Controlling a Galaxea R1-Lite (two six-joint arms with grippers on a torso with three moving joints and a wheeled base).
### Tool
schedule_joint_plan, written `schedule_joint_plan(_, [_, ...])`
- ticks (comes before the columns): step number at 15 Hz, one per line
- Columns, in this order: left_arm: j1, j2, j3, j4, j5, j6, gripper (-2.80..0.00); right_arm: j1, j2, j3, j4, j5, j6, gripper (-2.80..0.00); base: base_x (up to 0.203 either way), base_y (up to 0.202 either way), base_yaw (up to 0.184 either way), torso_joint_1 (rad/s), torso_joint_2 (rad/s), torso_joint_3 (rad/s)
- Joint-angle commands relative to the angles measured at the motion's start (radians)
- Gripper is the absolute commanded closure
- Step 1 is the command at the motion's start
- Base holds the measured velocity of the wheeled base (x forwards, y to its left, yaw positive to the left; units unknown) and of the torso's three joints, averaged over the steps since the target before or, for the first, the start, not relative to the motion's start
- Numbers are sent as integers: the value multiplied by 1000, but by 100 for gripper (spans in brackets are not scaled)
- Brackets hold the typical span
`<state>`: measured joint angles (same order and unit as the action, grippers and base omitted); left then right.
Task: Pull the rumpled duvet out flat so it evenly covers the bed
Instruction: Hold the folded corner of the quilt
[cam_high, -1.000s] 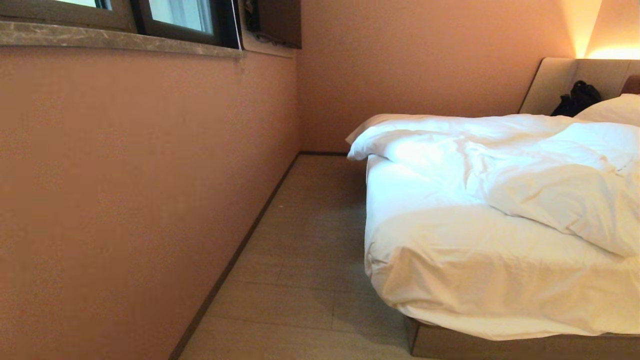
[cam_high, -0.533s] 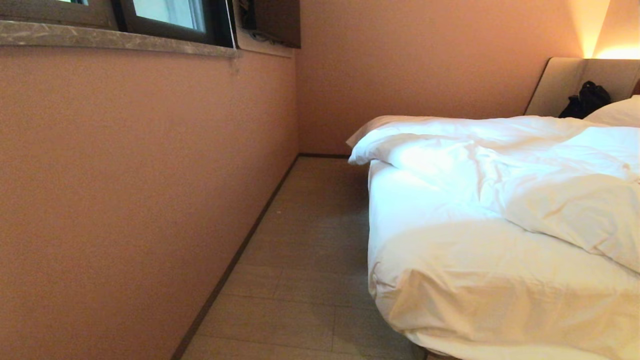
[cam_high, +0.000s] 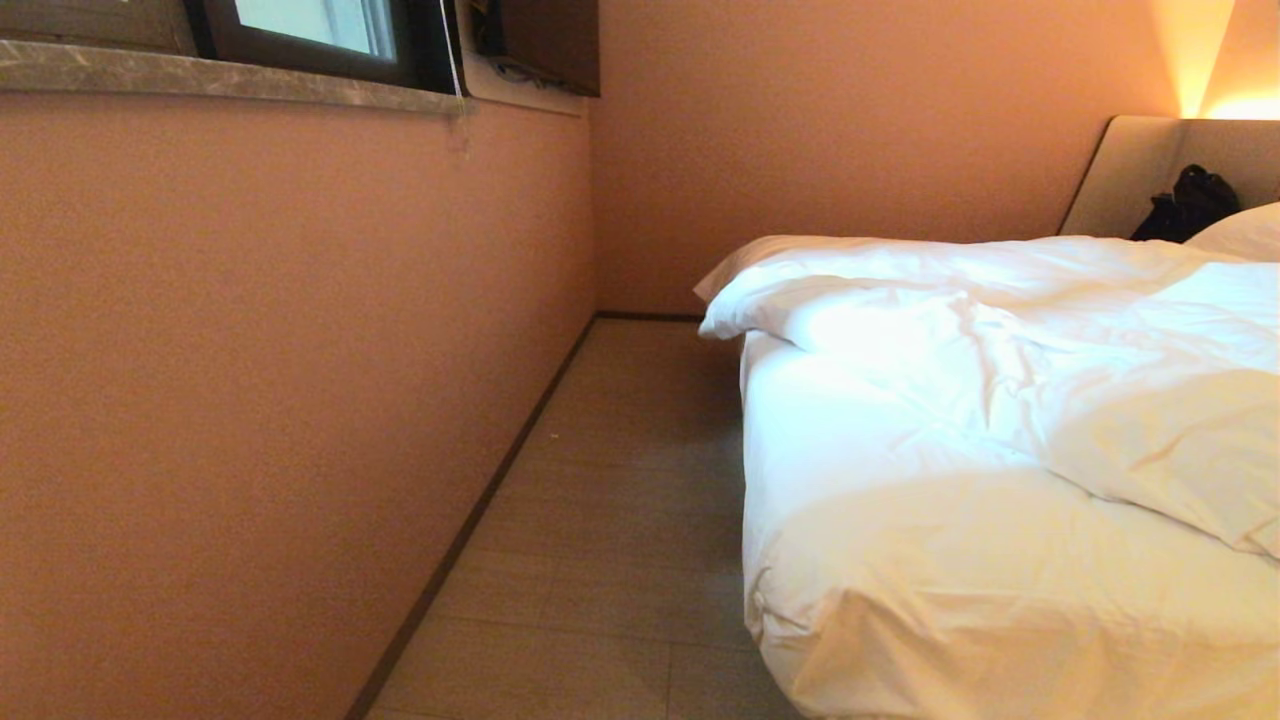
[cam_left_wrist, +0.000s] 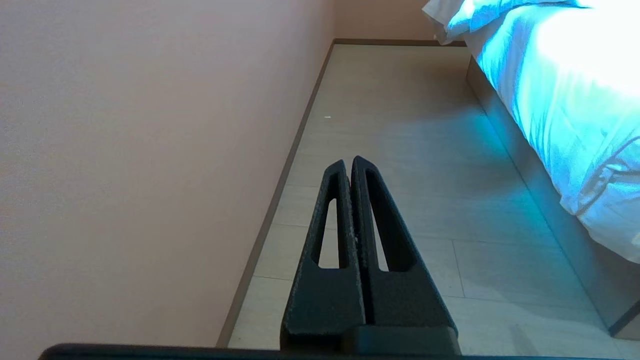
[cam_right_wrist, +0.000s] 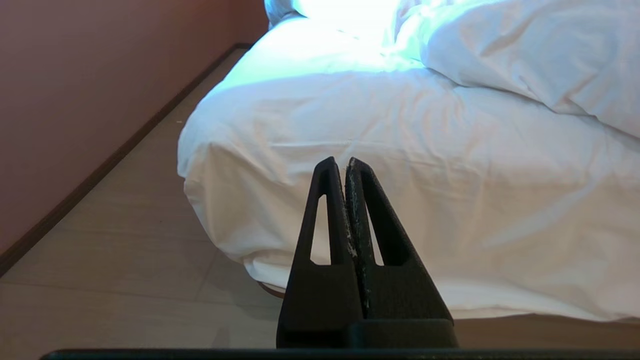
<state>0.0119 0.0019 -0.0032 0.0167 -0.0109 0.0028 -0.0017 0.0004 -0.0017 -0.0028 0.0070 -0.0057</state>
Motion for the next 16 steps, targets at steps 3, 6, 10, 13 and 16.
schedule_joint_plan(3, [0, 0, 0, 0, 2, 0, 0, 0, 0, 0, 0, 1, 0, 0, 0, 0, 0, 0, 0, 0])
schedule_joint_plan(6, [0, 0, 0, 1, 2, 2, 0, 0, 0, 0, 0, 1, -2, 0, 0, 0, 0, 0, 0, 0])
schedule_joint_plan(10, [0, 0, 0, 2, 2, 2, 0, 0, 0, 0, 0, 1, -2, 0, 1, -142, -1, 4, 2, 4])
schedule_joint_plan(13, [0, 0, 0, 0, 2, 2, 0, 0, 0, 0, 0, 1, -2, 0, 0, -194, 1, 3, 1, 2])
schedule_joint_plan(16, [0, 0, 0, 0, 2, 2, 0, 0, 0, 0, 0, 1, -2, 0, 0, -199, 1, 4, 1, 3])
